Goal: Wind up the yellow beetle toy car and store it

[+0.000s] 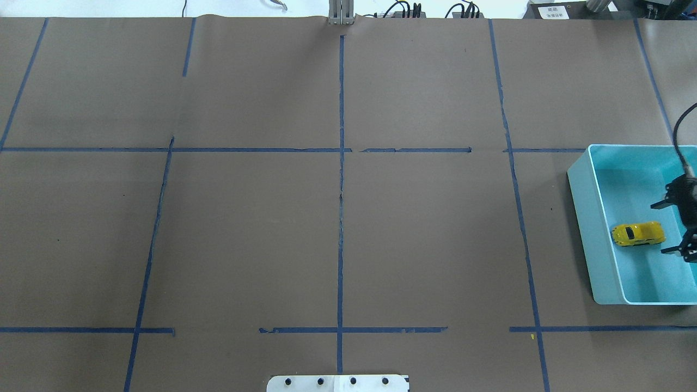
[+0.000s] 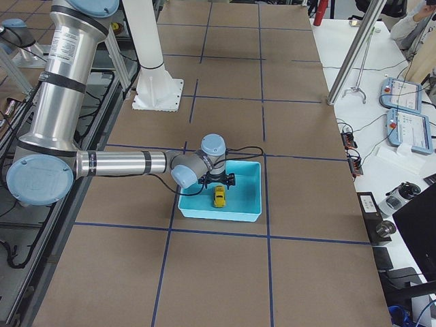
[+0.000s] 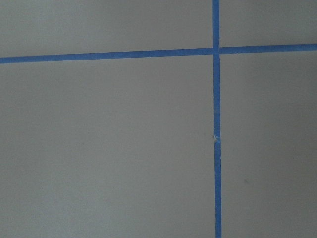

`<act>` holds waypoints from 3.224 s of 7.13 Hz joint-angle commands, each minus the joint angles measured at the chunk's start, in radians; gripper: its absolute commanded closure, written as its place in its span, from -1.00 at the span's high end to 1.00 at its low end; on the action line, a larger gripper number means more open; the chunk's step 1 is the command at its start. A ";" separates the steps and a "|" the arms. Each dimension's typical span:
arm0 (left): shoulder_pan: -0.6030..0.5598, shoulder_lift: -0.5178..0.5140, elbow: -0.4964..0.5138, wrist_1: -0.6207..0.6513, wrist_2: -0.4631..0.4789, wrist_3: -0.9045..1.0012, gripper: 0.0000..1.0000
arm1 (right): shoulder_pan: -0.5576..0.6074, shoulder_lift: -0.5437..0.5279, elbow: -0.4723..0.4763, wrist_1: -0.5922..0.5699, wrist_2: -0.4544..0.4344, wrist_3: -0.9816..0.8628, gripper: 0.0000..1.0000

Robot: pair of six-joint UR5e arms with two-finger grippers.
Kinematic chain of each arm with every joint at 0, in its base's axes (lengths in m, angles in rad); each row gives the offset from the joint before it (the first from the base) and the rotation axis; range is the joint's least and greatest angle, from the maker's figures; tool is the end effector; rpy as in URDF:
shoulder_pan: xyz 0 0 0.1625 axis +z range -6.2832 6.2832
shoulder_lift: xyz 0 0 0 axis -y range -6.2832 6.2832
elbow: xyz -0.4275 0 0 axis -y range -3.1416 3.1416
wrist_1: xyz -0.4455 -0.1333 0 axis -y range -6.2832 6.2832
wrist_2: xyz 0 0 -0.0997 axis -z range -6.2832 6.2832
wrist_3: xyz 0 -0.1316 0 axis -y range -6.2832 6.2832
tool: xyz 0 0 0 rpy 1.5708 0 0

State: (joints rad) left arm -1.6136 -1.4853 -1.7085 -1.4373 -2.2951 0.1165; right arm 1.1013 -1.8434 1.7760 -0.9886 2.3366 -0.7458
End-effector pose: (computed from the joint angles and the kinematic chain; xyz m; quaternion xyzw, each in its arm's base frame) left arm -0.0674 -0.4973 0.6715 -0.0097 0.3559 0.0200 0.9343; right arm -0.1719 -0.4318 0.6377 0.2836 -0.3253 -0.5902 0.6821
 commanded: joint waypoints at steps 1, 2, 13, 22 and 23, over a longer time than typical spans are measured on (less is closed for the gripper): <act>0.000 -0.003 -0.002 0.000 -0.001 0.000 1.00 | 0.261 0.000 0.006 -0.212 0.173 -0.010 0.98; 0.000 -0.004 0.000 0.000 -0.001 0.000 1.00 | 0.319 -0.007 -0.001 -0.241 0.171 -0.015 0.98; 0.000 -0.007 -0.003 -0.009 -0.003 0.000 1.00 | 0.585 0.052 -0.059 -0.598 -0.037 0.631 0.98; 0.000 -0.006 0.001 -0.012 -0.012 -0.005 0.99 | 0.463 0.222 0.030 -0.924 -0.023 0.648 0.98; 0.000 -0.006 0.001 -0.012 -0.012 -0.003 0.99 | 0.463 0.220 0.014 -0.924 -0.022 0.648 0.98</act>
State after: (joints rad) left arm -1.6137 -1.4917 -1.7077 -1.4496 -2.3071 0.1123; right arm 1.5662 -1.6388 1.8023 -1.8839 2.3148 -0.0976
